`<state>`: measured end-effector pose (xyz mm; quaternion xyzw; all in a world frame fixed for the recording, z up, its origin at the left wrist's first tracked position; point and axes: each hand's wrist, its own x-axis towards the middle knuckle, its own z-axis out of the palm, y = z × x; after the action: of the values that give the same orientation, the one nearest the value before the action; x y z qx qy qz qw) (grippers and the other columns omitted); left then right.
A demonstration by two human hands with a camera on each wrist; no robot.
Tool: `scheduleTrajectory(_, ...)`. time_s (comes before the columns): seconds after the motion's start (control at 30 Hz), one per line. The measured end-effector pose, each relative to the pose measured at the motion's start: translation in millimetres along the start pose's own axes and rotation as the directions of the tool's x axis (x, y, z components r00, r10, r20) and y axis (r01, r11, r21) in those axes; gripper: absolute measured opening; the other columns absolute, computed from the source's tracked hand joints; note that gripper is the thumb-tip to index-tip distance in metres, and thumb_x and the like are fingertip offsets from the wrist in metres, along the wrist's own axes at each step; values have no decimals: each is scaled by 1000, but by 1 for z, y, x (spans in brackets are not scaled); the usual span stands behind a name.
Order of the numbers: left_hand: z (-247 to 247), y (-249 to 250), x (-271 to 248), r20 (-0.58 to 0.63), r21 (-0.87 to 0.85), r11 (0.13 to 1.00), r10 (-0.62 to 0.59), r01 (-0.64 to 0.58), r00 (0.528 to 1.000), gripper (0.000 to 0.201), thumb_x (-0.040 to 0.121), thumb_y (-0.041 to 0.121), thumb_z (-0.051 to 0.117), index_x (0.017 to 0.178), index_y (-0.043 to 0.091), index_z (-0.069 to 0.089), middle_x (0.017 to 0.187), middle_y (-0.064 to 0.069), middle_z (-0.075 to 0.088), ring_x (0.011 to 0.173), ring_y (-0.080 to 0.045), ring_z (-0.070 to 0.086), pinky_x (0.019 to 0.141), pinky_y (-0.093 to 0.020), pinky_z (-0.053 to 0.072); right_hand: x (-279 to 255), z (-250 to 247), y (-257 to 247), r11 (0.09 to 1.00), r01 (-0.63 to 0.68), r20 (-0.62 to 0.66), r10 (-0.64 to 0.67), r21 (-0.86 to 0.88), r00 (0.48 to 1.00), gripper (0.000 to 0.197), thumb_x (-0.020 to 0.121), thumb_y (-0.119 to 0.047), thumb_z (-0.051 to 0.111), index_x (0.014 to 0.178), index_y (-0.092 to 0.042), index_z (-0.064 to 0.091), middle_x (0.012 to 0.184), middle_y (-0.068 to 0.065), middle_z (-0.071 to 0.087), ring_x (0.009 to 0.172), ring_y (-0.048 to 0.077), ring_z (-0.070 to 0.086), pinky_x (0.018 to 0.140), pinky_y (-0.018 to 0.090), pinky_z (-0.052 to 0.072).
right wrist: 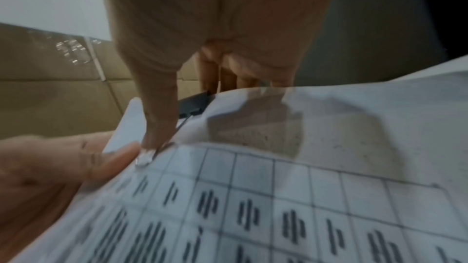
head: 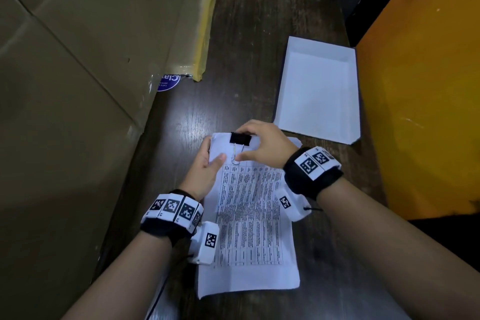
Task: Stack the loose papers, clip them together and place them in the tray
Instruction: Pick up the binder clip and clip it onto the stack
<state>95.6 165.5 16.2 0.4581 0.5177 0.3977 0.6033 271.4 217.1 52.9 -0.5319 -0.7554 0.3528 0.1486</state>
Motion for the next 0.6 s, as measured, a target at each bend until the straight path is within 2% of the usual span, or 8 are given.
scheduleTrajectory(0.1,3,4,2,0,34,999,23,-23,1000,33,95,6,46,127,13,41,103,0,63,86,-5,65,78,-24,53,10,-4,4,998,-58,82,55,32,995,48,63,-26,89,105,-15,68,105,1,72,99,18,66,94,42,51)
scheduleTrajectory(0.23,4,4,6,-2,47,999,17,-17,1000,38,93,15,51,129,18,41,120,-11,61,105,-23,63,93,-42,50,18,-8,6,994,-75,152,62,80,986,45,61,-21,90,93,-23,60,102,6,71,96,26,67,90,50,52)
scheduleTrajectory(0.33,6,6,7,-14,-1,1000,24,-24,1000,29,94,3,47,121,15,46,100,-3,65,82,-9,67,73,-26,56,16,-11,12,975,-117,126,94,188,987,52,59,-28,90,98,-33,56,111,6,69,104,21,66,98,50,49)
scheduleTrajectory(0.4,4,10,8,-29,-68,997,21,-23,999,32,93,-1,46,122,14,47,100,-4,65,81,-10,67,71,-28,57,5,-18,21,952,-133,-9,141,277,990,63,59,-43,86,113,-32,56,119,2,65,110,12,62,101,42,49)
scheduleTrajectory(0.43,2,11,9,-41,-105,994,12,-16,999,34,93,-2,46,123,14,48,103,-6,65,85,-14,67,76,-33,57,-6,-22,26,933,-143,-118,191,331,974,72,59,-49,84,121,-30,54,125,-1,62,112,7,59,101,36,48)
scheduleTrajectory(0.5,-5,15,12,-52,-169,986,-4,-5,999,39,91,-4,47,127,10,47,106,-10,66,92,-22,65,83,-40,54,-31,-26,46,869,-141,-346,331,475,878,85,63,-47,83,136,-26,45,139,0,52,123,7,50,104,30,41)
scheduleTrajectory(0.57,-12,22,15,-50,-228,974,7,-18,999,37,90,-5,48,124,10,50,100,-6,70,88,-19,68,78,-37,58,-58,-14,75,720,-149,-346,491,678,800,95,67,-41,84,146,-23,33,146,9,44,133,16,42,105,33,39)
scheduleTrajectory(0.6,-14,26,17,-44,-251,968,17,-28,999,35,89,-5,48,119,12,53,96,-2,73,85,-16,69,73,-34,59,-69,-2,88,624,-168,-260,535,763,804,103,62,-48,84,146,-22,32,144,11,47,133,21,43,101,34,40)
